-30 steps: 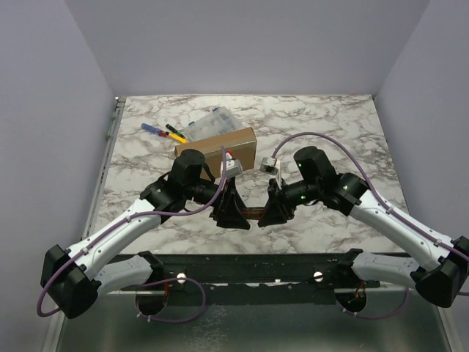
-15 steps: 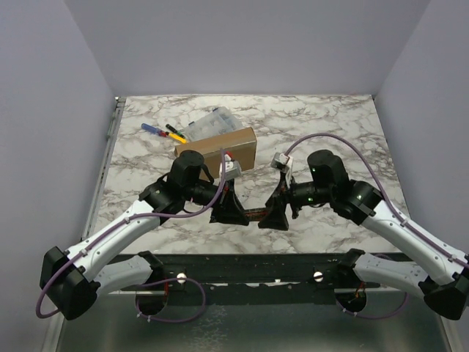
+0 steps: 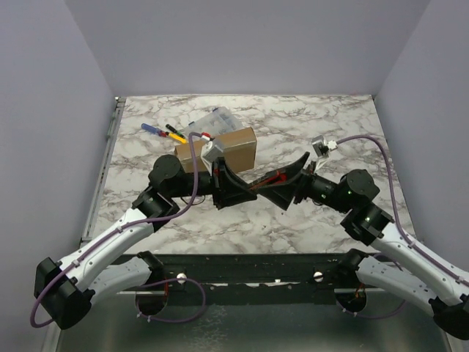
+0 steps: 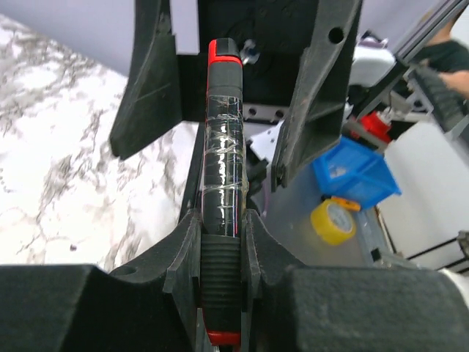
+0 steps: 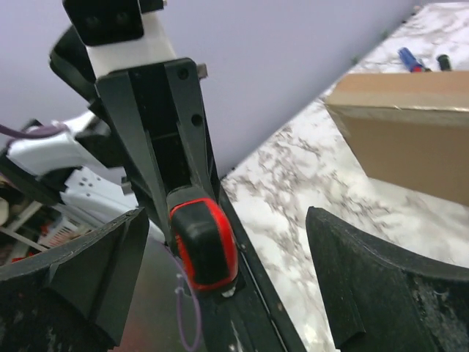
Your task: Unpack the express box
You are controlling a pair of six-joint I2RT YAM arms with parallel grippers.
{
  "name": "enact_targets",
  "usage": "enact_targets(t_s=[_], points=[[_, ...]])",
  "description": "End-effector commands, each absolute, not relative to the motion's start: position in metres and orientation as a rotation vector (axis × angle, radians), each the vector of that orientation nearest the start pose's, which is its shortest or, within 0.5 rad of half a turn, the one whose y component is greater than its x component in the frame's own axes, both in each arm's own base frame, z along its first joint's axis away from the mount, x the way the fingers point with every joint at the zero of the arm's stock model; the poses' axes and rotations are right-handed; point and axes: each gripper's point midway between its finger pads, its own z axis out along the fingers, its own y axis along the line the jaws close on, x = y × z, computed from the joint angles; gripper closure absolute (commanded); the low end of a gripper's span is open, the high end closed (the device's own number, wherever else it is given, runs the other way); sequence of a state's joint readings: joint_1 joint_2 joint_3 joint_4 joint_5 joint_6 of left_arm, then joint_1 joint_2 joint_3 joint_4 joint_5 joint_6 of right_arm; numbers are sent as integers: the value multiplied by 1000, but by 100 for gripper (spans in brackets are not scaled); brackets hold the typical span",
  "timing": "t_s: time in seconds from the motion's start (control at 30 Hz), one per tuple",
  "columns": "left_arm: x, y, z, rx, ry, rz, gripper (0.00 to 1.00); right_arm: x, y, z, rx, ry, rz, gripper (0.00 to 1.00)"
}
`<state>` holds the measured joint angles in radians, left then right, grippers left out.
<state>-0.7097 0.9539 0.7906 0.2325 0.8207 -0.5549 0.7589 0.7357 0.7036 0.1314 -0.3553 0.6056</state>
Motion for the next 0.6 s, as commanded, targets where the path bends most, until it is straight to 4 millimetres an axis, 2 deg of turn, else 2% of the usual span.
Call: enact_targets(t_s=[0.0, 0.1, 0.23, 0.37, 0.57], points=[[140, -305, 379, 673, 1351, -1700, 100, 157, 283, 383, -411, 1374, 1539, 2], [137, -306, 385, 661, 1331, -1737, 100, 163, 284, 396, -362, 1319, 1566, 7], [138, -304, 387, 638, 1314, -1733, 100, 164, 285, 404, -338, 1263, 1605, 23], [141, -303, 388, 614, 1309, -1724, 100, 168, 288, 407, -332, 1236, 1613, 29], [148, -308, 390, 600, 1306, -1735, 100, 175, 295, 405, -331, 1257, 1608, 32]])
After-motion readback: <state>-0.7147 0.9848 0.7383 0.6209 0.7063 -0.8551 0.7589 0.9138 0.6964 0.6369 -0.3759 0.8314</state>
